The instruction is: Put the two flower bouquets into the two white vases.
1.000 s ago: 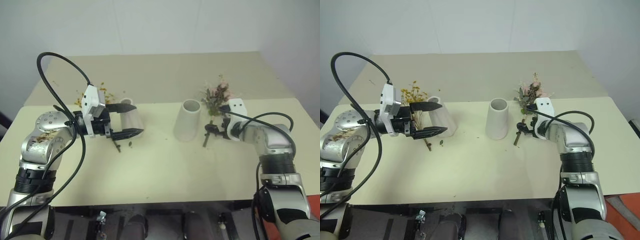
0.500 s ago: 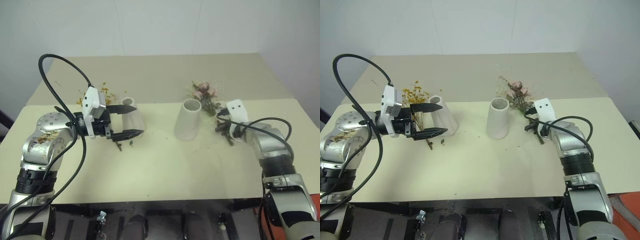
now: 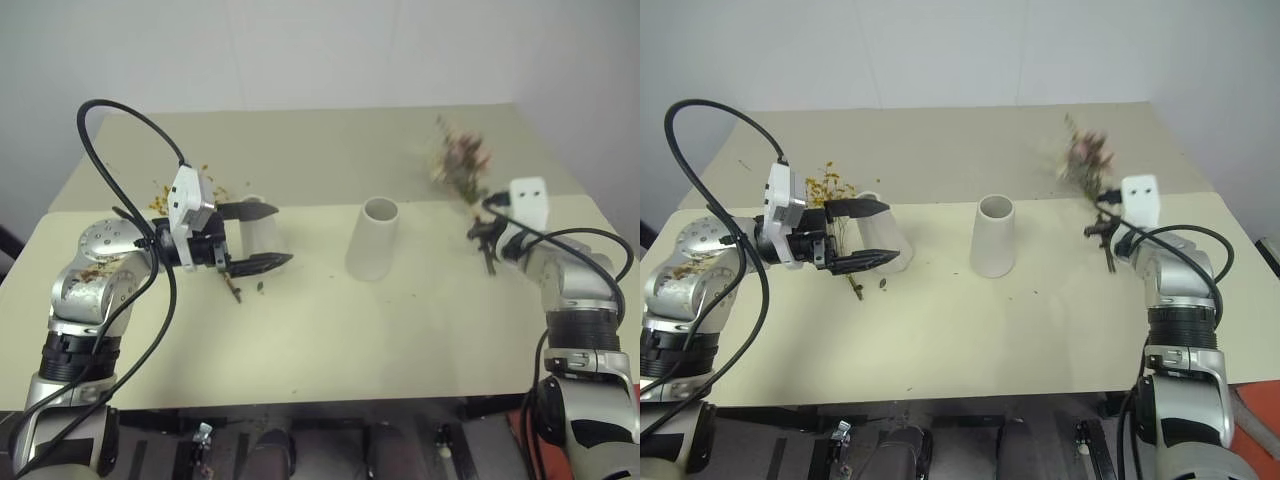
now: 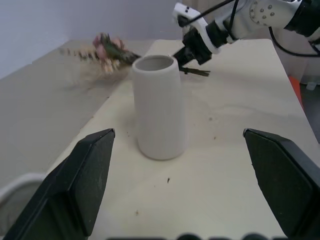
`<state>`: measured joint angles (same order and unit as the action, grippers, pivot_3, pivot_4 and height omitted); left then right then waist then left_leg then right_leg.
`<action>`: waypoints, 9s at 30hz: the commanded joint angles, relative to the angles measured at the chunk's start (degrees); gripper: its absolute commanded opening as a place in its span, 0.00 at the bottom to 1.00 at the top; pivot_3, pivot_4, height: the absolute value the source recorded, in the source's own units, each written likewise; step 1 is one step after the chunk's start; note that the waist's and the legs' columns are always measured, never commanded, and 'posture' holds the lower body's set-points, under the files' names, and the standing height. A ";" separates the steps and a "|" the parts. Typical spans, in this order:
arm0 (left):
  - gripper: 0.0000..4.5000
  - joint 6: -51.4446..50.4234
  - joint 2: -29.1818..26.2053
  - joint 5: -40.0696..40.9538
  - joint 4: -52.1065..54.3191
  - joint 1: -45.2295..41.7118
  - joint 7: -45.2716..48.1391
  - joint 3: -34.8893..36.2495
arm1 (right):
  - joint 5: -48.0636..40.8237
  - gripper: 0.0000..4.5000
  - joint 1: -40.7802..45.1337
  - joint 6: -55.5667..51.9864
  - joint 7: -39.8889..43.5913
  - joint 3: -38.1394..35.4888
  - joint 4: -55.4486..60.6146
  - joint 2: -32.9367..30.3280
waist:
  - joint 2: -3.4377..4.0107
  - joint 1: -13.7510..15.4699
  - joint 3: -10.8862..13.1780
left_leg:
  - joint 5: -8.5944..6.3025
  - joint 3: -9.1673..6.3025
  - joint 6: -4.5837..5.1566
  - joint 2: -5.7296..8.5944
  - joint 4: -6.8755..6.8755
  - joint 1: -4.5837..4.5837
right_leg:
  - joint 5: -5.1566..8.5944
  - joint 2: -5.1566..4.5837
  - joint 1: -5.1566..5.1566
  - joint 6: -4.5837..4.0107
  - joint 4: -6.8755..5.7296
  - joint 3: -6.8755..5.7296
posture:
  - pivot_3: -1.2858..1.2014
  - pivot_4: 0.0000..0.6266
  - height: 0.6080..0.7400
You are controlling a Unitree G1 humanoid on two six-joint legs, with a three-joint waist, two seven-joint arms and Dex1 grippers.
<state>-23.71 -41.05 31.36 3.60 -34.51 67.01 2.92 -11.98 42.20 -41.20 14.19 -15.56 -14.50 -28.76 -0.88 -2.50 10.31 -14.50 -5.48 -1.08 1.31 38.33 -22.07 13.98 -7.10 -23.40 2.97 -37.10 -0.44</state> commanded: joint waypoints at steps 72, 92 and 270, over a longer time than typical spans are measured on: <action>1.00 -3.08 -0.90 0.37 -1.95 -4.96 -2.20 2.63 | -1.51 0.03 -6.78 52.96 9.30 13.11 5.42 25.79 | 0.03 -0.53 0.03 | 0.22 0.90 -0.31 -0.39 -0.01 0.23 | -0.21 0.60 -0.86 -0.29 -0.88 1.19 | 0.52 0.24 1.00; 1.00 -2.51 -0.96 -0.10 -3.17 -5.26 -1.61 2.49 | 0.86 0.03 -10.25 55.51 8.75 13.86 5.30 25.45 | 0.03 -1.29 0.03 | 0.22 0.90 -0.31 -0.39 -0.01 0.24 | -0.22 0.60 -0.86 -0.29 -0.88 1.19 | 0.52 0.24 1.00; 0.00 0.97 11.79 0.65 -26.12 -20.53 -15.90 12.27 | -20.95 1.00 -9.34 13.61 39.49 14.53 30.74 -5.33 | -0.82 1.28 0.51 | 0.87 1.05 -0.59 -0.67 0.34 -0.35 | -1.68 0.86 -0.77 -0.04 0.30 1.16 | 0.52 0.24 1.00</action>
<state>-24.24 -29.01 31.70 -22.97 -54.04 50.27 14.91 -32.29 32.82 -27.71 54.15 -0.02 14.02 -34.16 -1.69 -1.22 10.82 -13.63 -4.43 -1.66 0.64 38.66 -22.42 12.30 -6.24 -24.17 2.93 -36.81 0.72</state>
